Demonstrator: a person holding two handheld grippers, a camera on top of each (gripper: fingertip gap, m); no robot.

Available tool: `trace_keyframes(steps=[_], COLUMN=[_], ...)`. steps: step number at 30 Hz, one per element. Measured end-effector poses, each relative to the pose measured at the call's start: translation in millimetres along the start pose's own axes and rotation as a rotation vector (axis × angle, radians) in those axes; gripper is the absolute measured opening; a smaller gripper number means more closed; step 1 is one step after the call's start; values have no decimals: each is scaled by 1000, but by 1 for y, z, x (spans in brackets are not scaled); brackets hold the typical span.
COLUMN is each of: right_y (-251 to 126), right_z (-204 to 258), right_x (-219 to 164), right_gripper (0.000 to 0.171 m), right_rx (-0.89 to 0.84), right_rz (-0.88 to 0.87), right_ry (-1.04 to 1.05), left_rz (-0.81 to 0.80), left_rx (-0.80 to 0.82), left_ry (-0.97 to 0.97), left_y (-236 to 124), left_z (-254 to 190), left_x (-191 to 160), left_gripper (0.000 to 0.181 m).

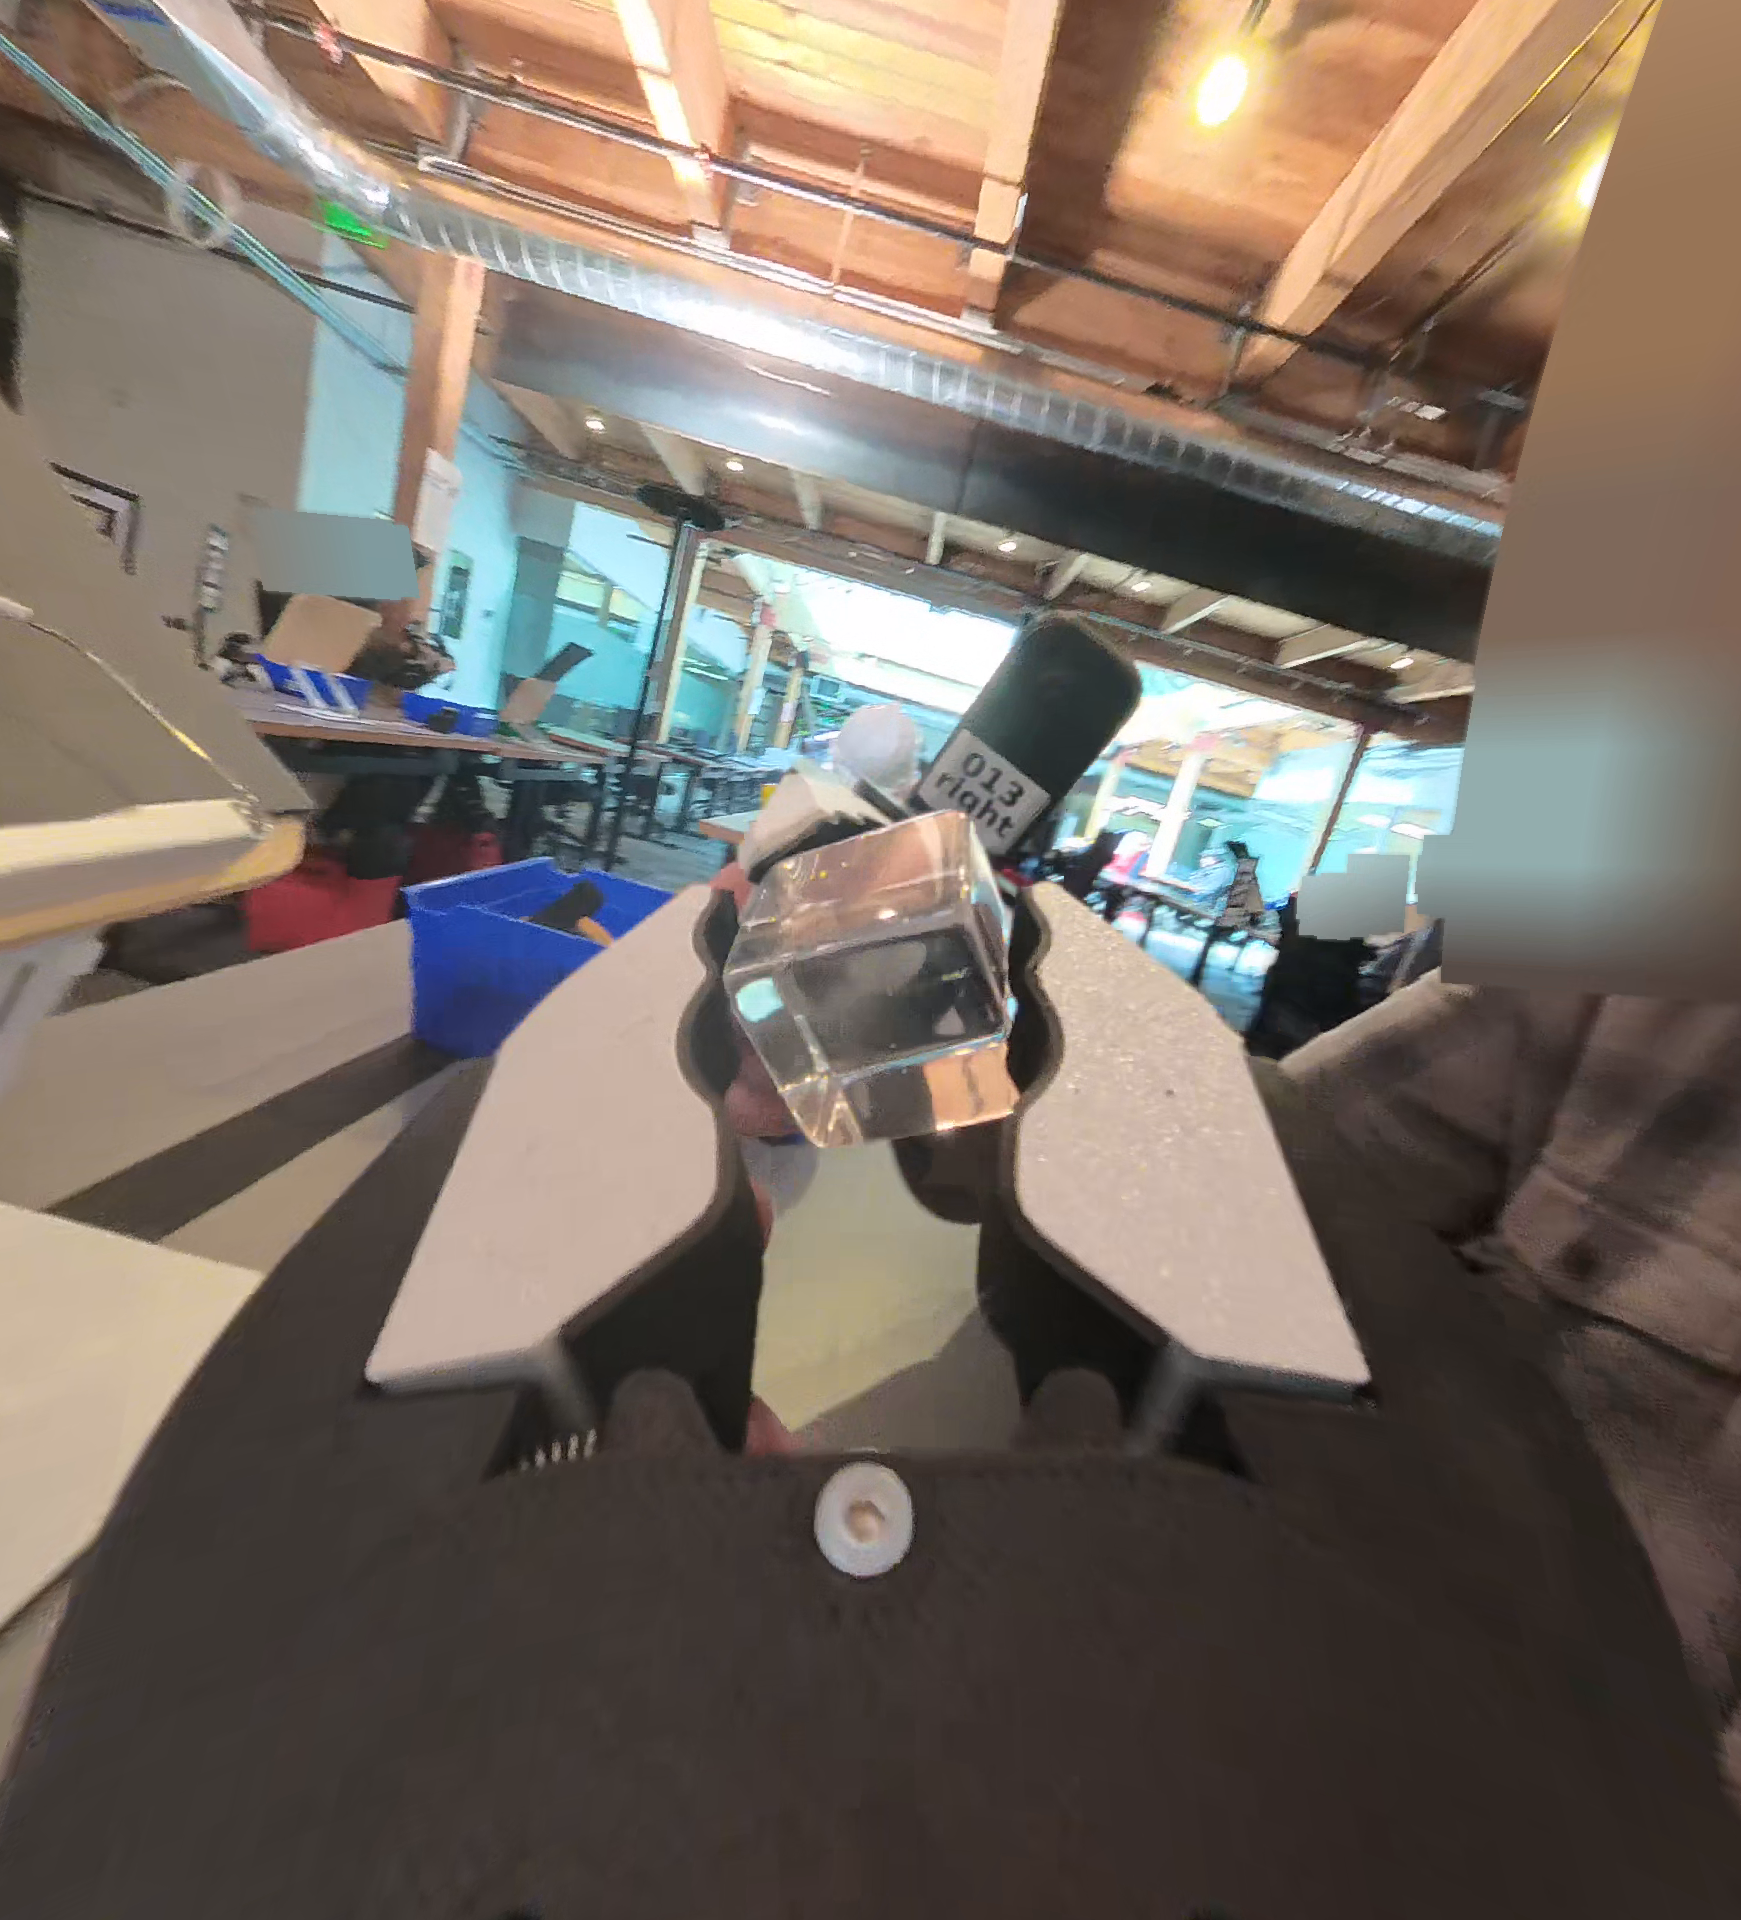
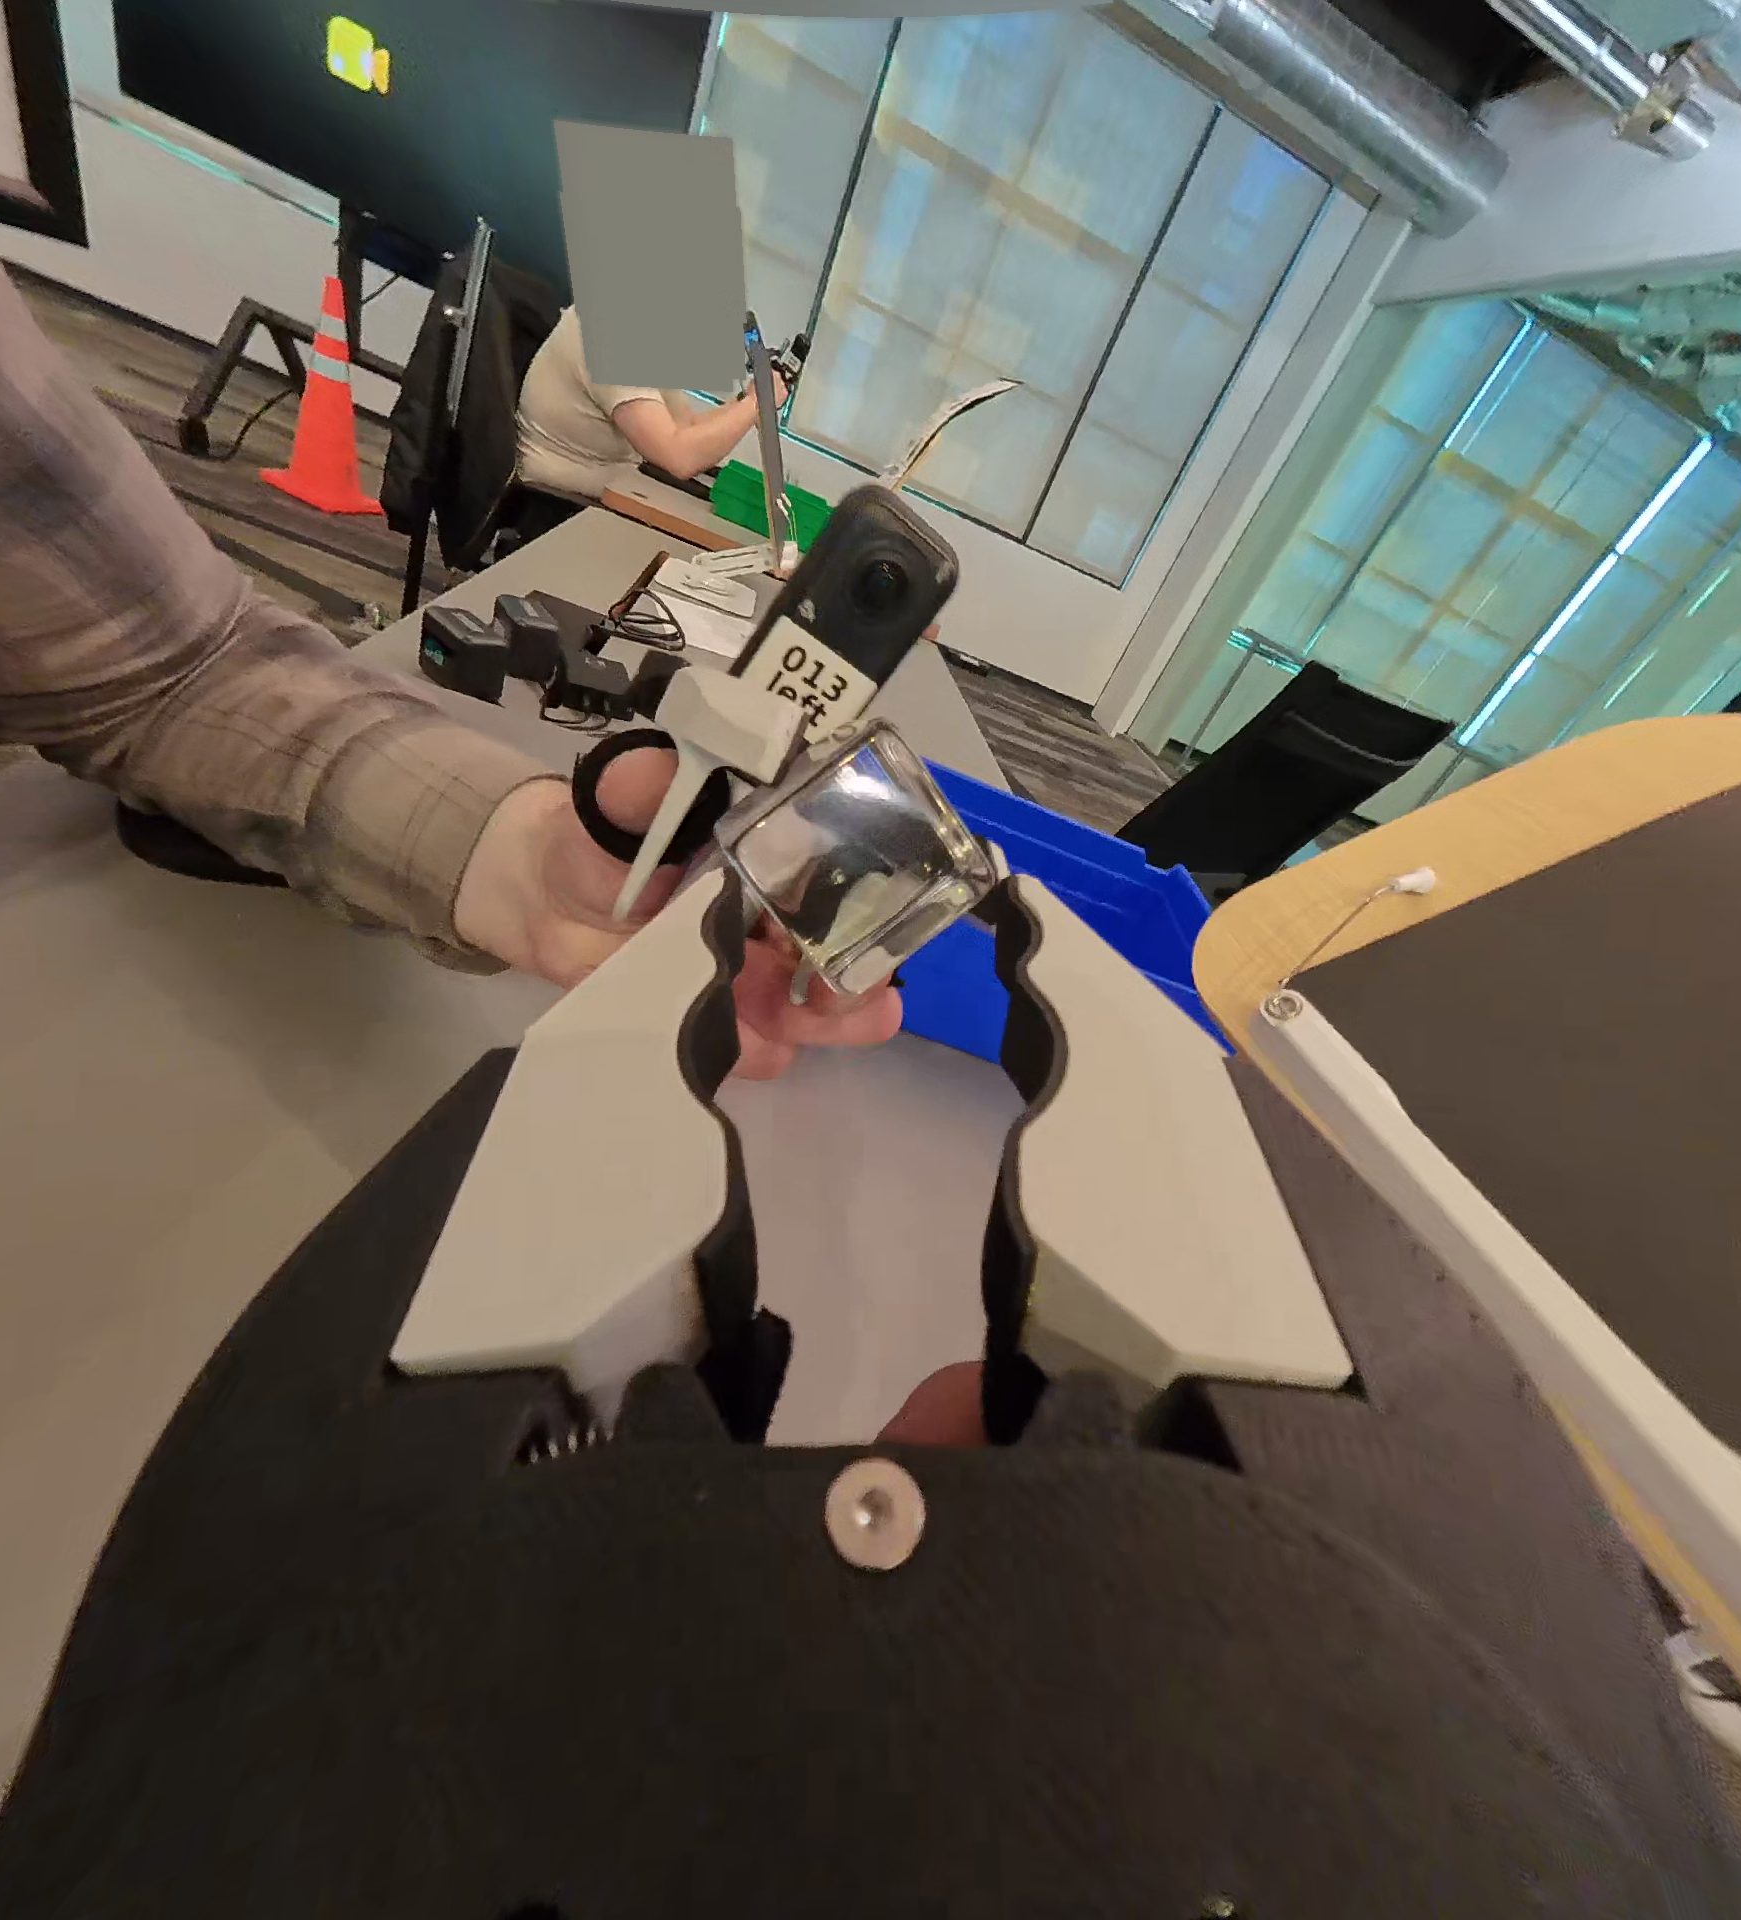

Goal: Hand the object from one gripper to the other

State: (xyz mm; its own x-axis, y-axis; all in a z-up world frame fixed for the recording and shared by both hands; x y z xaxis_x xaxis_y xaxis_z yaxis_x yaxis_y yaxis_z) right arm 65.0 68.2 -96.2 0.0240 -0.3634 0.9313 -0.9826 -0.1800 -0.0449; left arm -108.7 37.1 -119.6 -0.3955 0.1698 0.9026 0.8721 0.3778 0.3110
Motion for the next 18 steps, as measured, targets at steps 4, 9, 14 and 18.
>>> trace_keyframes(steps=[4, 9, 14, 18], right_y=[-2, -3, 4, 12], right_z=[-7, -17, -16, -17], right_x=[-2, -6, -9, -14], right_gripper=[50, 60, 65, 63], right_rx=[12, 41, 70, 41], right_rz=[-9, -18, -6, -15], right_ry=[132, 334, 442, 531], left_rz=[25, 72, 132, 216], left_rx=[115, 265, 423, 502], left_ry=[155, 419, 775, 1034], left_y=[-2, 0, 3, 10], left_z=[-1, -9, -20, -27], left_x=[5, 9, 8, 1], left_gripper=[49, 49, 49, 49])
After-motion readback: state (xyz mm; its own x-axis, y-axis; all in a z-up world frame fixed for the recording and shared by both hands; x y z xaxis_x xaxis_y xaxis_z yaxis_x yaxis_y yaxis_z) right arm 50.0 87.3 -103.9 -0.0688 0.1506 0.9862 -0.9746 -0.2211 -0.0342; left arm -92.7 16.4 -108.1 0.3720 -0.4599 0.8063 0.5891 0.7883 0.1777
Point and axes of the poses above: each gripper's, where its closed fingertips meet, y out along the fingers, x out of its top, z = x × y across the jaws, the point moved 10 cm from there along -y, back along the fingers, and after that the axes turned 6 degrees about x, right-handed, at the moved point
